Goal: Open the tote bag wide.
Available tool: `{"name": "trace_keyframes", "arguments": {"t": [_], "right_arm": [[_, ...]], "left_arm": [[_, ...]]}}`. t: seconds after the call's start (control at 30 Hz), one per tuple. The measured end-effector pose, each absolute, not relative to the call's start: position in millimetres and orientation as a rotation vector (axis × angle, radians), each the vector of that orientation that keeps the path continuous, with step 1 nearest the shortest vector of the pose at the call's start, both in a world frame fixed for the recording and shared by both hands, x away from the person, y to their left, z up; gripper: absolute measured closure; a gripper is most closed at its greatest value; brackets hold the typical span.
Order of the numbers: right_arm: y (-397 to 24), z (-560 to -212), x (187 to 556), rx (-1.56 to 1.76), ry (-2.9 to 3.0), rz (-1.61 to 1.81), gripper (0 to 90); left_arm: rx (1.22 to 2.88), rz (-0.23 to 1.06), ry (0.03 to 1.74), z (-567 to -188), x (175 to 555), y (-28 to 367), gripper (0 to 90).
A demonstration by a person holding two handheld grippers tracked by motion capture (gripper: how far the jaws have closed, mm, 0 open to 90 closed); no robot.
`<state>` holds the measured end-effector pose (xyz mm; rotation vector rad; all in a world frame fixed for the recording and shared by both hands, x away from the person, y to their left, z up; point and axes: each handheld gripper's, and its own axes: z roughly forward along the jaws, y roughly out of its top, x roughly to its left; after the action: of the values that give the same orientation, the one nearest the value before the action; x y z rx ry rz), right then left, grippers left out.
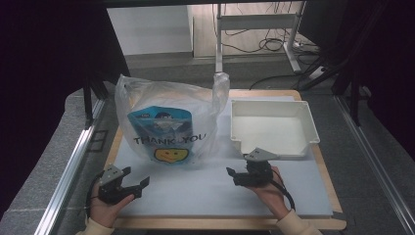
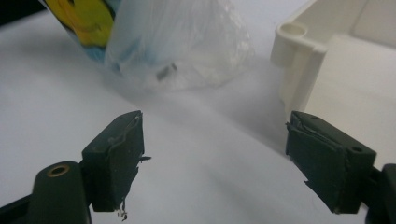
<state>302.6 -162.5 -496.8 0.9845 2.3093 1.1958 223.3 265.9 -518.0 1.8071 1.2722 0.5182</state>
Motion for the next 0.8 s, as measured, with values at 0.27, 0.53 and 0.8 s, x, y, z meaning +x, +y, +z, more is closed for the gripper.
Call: {"name": "trace_keyframes", "arguments": {"t": [0.27, 0.53, 0.8], "right_arm": [[-172, -507, 296, 0.986, 2.307, 1.168, 23.2], [-180, -505, 295, 0.989, 2.292, 1.200, 25.8], [-181, -503, 293, 0.992, 2.290, 1.200, 25.6]], "left_arm": [[1.740, 0.531, 1.283, -514, 225, 271, 20.4], [1.757, 0.563, 1.243, -514, 224, 269, 20.8], [1.814, 0.589, 1.209, -511, 219, 264, 26.9]]}}
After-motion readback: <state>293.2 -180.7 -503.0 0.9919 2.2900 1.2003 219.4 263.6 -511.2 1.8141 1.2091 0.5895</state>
